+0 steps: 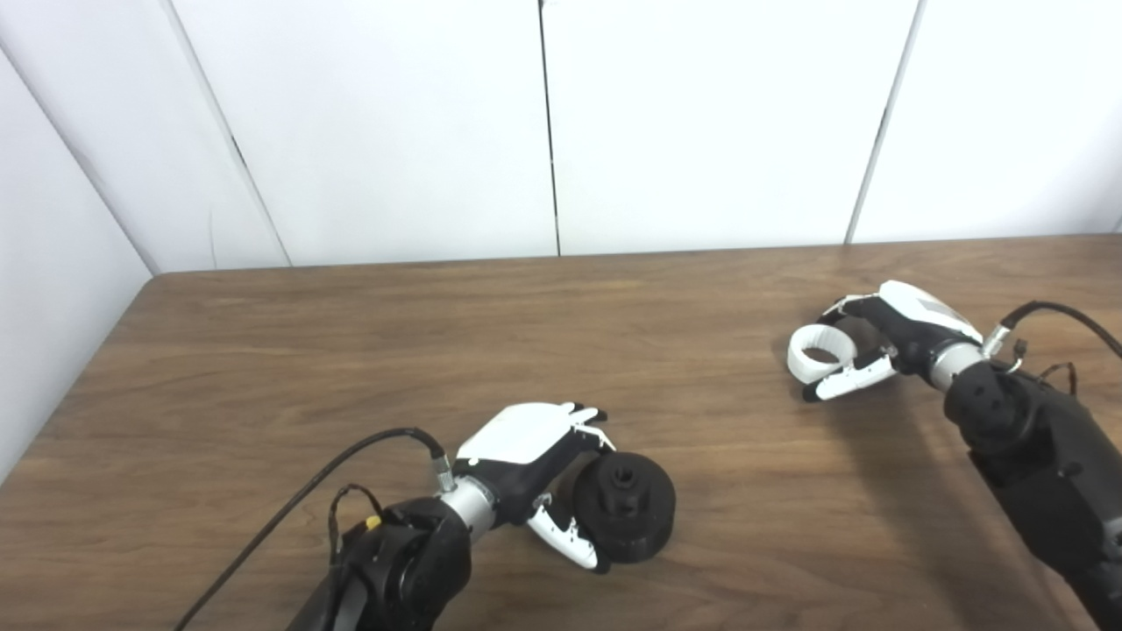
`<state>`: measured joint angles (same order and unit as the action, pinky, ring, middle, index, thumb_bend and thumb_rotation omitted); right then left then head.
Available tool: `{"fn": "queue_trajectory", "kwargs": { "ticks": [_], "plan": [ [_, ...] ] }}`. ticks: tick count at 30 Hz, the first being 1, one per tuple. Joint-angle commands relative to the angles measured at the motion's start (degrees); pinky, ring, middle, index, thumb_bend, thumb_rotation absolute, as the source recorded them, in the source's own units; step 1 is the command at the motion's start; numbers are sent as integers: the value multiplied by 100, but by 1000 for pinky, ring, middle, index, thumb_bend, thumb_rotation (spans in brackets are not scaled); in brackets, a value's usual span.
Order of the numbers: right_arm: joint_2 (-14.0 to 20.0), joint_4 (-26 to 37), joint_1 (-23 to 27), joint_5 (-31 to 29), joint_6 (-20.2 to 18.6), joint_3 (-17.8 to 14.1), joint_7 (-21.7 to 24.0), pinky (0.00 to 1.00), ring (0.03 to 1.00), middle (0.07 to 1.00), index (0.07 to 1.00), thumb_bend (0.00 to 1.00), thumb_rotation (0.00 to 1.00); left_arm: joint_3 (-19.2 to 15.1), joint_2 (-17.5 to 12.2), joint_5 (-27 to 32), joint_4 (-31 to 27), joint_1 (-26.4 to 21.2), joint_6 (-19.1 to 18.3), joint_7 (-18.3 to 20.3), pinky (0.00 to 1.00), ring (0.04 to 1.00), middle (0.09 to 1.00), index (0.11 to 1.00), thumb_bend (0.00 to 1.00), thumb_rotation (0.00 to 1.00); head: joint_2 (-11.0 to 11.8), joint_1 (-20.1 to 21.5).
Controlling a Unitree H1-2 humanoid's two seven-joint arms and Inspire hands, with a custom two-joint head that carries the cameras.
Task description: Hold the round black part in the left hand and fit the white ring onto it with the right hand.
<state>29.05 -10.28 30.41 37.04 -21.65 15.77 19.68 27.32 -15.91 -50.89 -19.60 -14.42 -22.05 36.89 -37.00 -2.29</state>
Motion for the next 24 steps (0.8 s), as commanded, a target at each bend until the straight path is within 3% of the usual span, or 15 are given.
{"fn": "queue_trajectory", "kwargs": {
  "ticks": [1, 24],
  "plan": [
    [67, 94, 319, 91, 137, -24, -171, 911, 977, 916, 730, 860, 266, 6, -28, -23, -92, -19, 41, 65, 996, 1000, 972, 686, 842, 223, -4, -5],
    [26, 77, 246, 26, 307, -114, -442, 880, 963, 901, 672, 814, 282, -14, -30, -16, -119, 12, 41, 63, 993, 1000, 972, 690, 839, 232, -12, -26]
  ]
}}
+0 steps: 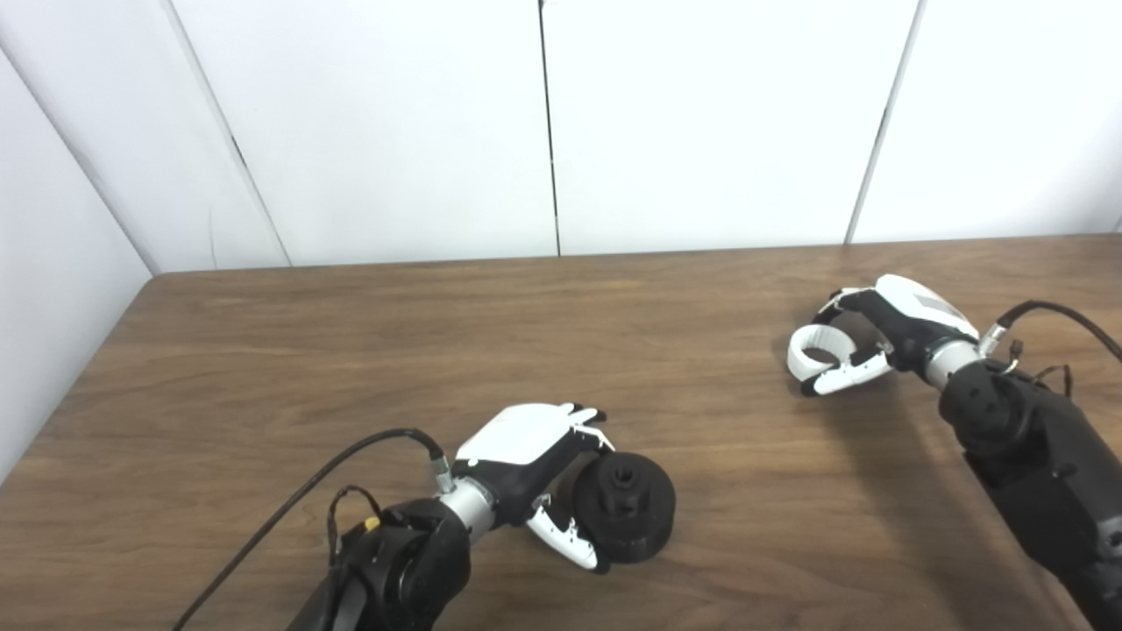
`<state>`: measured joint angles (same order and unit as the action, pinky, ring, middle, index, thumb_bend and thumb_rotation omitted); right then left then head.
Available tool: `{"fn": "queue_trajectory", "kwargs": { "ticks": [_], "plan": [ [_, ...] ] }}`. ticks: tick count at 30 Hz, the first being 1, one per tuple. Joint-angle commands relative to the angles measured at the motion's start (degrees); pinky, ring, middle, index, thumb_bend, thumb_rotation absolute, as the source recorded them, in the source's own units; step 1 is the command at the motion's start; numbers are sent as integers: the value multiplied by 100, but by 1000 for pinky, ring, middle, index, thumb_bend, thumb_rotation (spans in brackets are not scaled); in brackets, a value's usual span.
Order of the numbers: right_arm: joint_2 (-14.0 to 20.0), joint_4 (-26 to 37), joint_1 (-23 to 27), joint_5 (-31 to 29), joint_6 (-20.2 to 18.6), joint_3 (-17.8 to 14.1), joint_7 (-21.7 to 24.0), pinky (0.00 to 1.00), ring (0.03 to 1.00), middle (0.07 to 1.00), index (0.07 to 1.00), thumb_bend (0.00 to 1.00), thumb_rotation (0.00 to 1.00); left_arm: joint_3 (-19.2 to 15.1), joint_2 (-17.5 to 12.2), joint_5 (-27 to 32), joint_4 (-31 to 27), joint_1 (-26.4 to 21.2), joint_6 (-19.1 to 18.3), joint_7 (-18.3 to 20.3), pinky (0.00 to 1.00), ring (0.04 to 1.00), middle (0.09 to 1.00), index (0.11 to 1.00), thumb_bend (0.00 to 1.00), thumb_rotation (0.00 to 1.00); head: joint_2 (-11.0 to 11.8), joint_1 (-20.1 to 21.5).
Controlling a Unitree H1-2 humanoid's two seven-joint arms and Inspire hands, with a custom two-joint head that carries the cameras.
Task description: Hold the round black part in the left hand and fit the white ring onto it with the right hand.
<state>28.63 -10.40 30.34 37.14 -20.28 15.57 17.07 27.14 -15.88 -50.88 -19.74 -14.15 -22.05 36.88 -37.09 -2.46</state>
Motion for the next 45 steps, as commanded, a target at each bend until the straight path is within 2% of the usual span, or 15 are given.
{"fn": "queue_trajectory", "kwargs": {
  "ticks": [1, 17, 28, 32, 35, 39, 42, 45],
  "plan": [
    [62, 79, 254, 12, 190, -102, -212, 873, 960, 898, 666, 815, 273, -1, -25, -20, -114, -19, 8, 91, 992, 1000, 974, 692, 838, 231, -7, -5],
    [30, 41, 222, -32, 245, -148, -374, 848, 939, 883, 623, 807, 203, -22, 23, -83, -129, -43, -91, 179, 979, 1000, 976, 698, 842, 227, -12, -27],
    [26, -17, 219, -52, 306, -159, -442, 850, 942, 882, 615, 814, 196, -46, 50, -84, -152, -46, -136, 152, 954, 1000, 973, 694, 844, 218, -16, -15],
    [39, 15, 214, -48, 328, -153, -460, 840, 937, 879, 612, 812, 196, -28, 39, -82, -157, -51, -128, 161, 977, 1000, 973, 692, 841, 222, -20, -18],
    [42, 58, 204, -60, 326, -168, -463, 838, 935, 878, 607, 809, 192, -26, 40, -92, -164, -41, -134, 160, 950, 1000, 972, 694, 842, 229, -21, -12],
    [60, 83, 198, -68, 358, -184, -478, 835, 930, 877, 597, 804, 201, -26, 40, -99, -165, -39, -147, 166, 970, 1000, 973, 696, 840, 231, -20, -10],
    [61, 128, 196, -71, 319, -206, -450, 835, 929, 876, 592, 802, 207, -10, 41, -125, -172, -42, -164, 192, 949, 1000, 974, 698, 839, 235, -18, 1],
    [77, 245, 188, -52, 251, -214, -383, 831, 927, 875, 592, 795, 196, -3, 43, -117, -152, -36, -133, 168, 969, 1000, 973, 696, 840, 236, -27, 2]
  ]
}}
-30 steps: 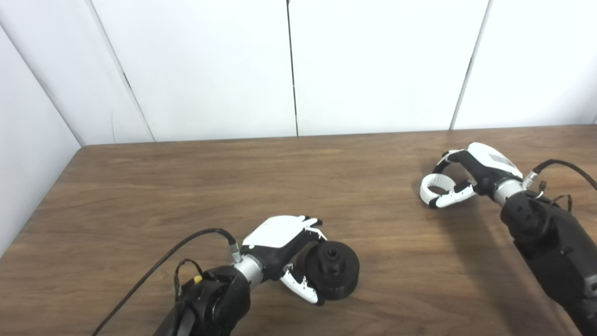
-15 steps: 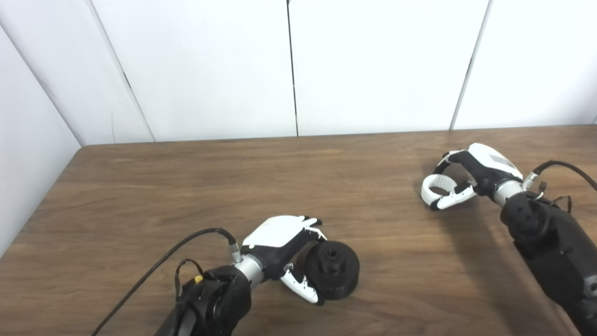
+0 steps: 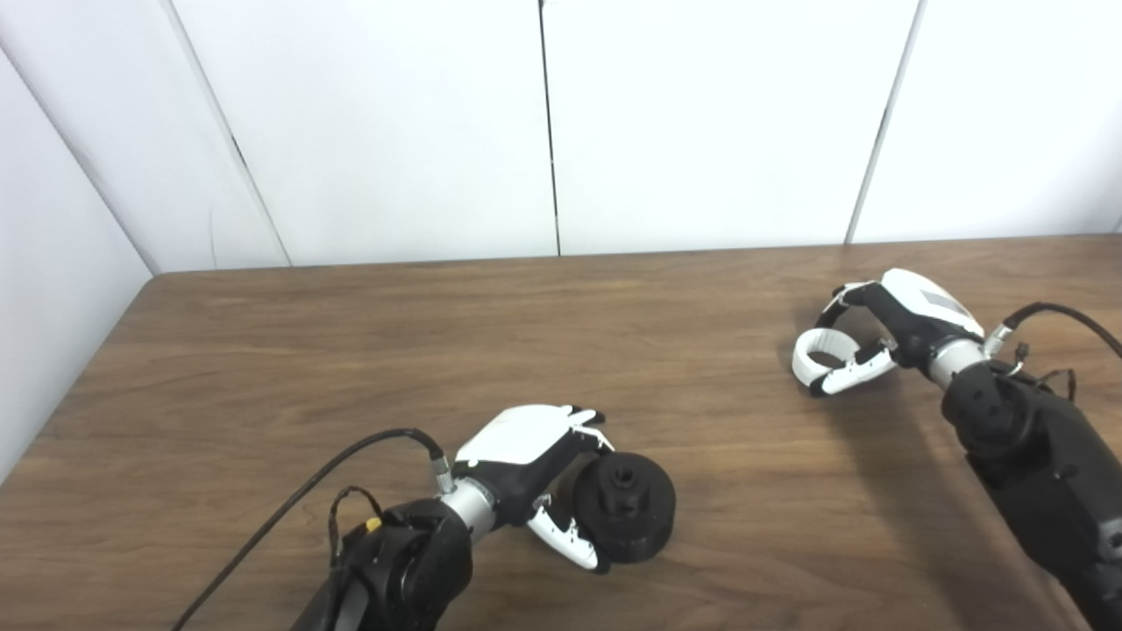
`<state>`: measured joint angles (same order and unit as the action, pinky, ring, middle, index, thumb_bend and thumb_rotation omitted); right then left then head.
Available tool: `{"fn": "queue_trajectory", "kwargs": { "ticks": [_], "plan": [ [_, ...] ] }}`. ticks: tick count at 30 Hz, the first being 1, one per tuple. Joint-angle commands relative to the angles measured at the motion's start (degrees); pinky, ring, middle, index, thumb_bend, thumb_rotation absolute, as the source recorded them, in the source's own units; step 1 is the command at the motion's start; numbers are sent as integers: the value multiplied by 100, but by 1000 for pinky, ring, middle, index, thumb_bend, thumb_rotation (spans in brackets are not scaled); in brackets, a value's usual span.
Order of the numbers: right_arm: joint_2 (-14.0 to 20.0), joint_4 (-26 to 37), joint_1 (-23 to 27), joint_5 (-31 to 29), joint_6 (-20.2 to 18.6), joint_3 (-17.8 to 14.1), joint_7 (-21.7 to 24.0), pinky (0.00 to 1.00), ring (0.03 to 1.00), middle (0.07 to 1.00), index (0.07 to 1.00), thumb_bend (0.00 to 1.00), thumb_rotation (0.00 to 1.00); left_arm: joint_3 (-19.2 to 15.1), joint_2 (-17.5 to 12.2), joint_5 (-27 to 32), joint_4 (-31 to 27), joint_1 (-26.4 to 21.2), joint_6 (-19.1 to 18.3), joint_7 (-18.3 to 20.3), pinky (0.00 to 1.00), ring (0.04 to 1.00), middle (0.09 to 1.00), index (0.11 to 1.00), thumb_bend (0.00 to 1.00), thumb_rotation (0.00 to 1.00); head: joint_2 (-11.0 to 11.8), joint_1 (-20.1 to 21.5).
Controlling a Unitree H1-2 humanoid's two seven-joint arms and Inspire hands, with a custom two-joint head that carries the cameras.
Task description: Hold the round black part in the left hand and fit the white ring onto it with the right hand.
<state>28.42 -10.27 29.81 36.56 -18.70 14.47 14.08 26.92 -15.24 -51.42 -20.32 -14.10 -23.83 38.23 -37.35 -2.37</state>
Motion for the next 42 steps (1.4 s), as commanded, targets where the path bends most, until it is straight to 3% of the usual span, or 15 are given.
{"fn": "queue_trajectory", "kwargs": {
  "ticks": [1, 18, 35, 42],
  "plan": [
    [108, 273, 235, 10, 91, -108, -72, 830, 926, 873, 592, 795, 195, 20, -19, -63, -95, -41, 45, 31, 976, 1000, 973, 696, 840, 236, -3, -8],
    [180, 886, 170, 148, -161, -113, 275, 826, 939, 874, 594, 810, 241, 46, 8, -47, -31, -19, 134, -73, 995, 1000, 976, 690, 837, 234, -7, 2],
    [85, 2254, 3, 288, -326, -47, 805, 825, 928, 864, 586, 828, 238, 29, 59, -83, -21, -17, 57, -43, 979, 1000, 974, 687, 843, 238, -21, 0],
    [-36, 3085, -38, 418, -463, 26, 1186, 789, 924, 860, 587, 826, 255, 14, 66, -84, -35, -6, 26, -30, 982, 1000, 974, 688, 841, 238, -16, -1]
  ]
}}
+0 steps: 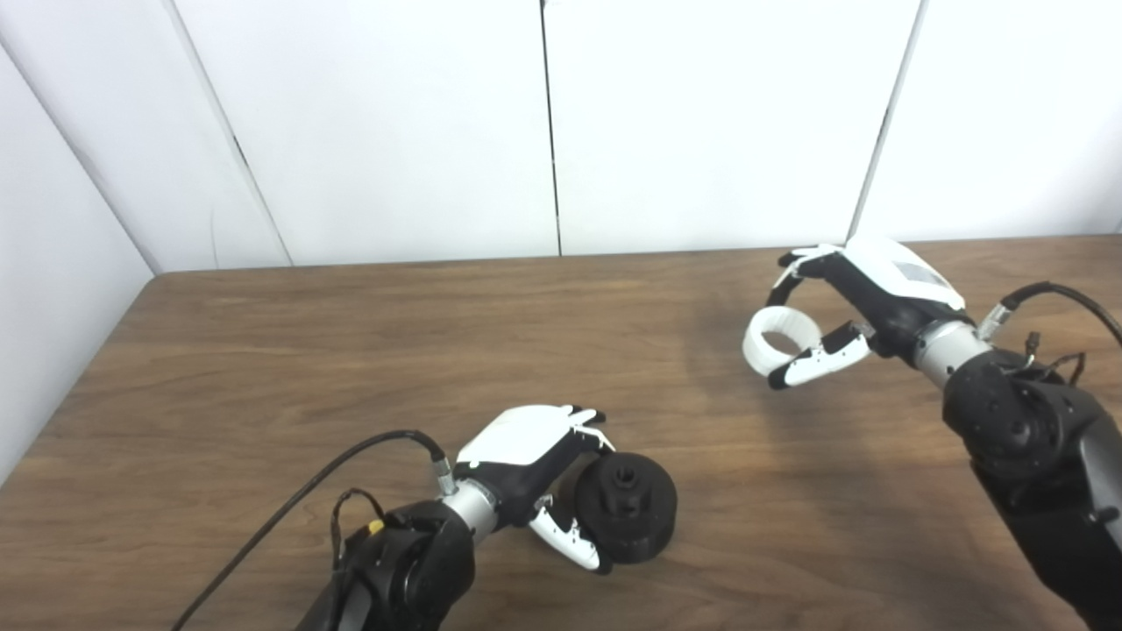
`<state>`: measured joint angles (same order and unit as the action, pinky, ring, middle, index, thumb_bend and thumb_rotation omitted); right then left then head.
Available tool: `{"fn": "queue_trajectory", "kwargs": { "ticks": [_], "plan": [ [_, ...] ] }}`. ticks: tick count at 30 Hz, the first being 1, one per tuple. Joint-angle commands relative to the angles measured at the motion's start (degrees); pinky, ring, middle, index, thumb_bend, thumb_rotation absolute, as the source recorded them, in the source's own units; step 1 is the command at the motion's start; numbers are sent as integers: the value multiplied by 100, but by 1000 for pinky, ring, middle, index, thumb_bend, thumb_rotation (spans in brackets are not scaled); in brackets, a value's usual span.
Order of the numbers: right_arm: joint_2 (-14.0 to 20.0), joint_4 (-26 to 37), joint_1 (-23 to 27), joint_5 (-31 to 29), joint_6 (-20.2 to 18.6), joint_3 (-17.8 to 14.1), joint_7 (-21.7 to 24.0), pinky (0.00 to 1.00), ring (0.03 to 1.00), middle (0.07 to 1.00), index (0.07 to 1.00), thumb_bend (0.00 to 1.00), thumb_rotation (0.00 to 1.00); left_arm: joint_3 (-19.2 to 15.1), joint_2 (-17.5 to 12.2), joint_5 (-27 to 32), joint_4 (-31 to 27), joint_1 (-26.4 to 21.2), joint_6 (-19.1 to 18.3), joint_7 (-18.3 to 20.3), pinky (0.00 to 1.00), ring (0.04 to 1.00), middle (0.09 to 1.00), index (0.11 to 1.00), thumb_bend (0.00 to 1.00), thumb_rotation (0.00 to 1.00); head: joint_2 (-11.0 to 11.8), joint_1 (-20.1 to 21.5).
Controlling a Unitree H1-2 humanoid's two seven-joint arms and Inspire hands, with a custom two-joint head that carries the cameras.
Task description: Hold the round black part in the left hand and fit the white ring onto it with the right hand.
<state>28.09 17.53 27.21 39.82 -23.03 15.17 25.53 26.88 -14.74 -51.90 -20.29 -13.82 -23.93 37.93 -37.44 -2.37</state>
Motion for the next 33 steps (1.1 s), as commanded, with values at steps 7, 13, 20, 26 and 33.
{"fn": "queue_trajectory", "kwargs": {
  "ticks": [7, 13, 20, 26, 33],
  "plan": [
    [-200, 900, 244, 183, -127, -11, 389, 788, 918, 853, 576, 839, 235, 20, 46, -80, -1, -50, 16, -8, 952, 1000, 972, 695, 848, 230, -14, -2],
    [-263, 1211, 292, 279, -117, 68, 710, 783, 923, 855, 572, 836, 231, 21, 57, -89, -7, -55, 6, 6, 946, 1000, 973, 694, 850, 239, -19, 7],
    [-350, 1371, 340, 413, -10, 202, 1020, 790, 921, 851, 565, 847, 250, 20, 76, -93, 18, -60, 7, -14, 955, 1000, 972, 693, 850, 232, -29, -4],
    [-448, 1390, 365, 473, 49, 341, 1197, 797, 923, 850, 563, 853, 248, 4, 88, -82, 27, -50, -5, -26, 952, 1000, 972, 696, 850, 228, -27, -10],
    [-540, 1381, 330, 474, 133, 433, 1267, 786, 918, 846, 556, 855, 267, -12, 86, -69, 13, -50, 2, -26, 959, 1000, 972, 697, 847, 230, -38, 10]
  ]
}}
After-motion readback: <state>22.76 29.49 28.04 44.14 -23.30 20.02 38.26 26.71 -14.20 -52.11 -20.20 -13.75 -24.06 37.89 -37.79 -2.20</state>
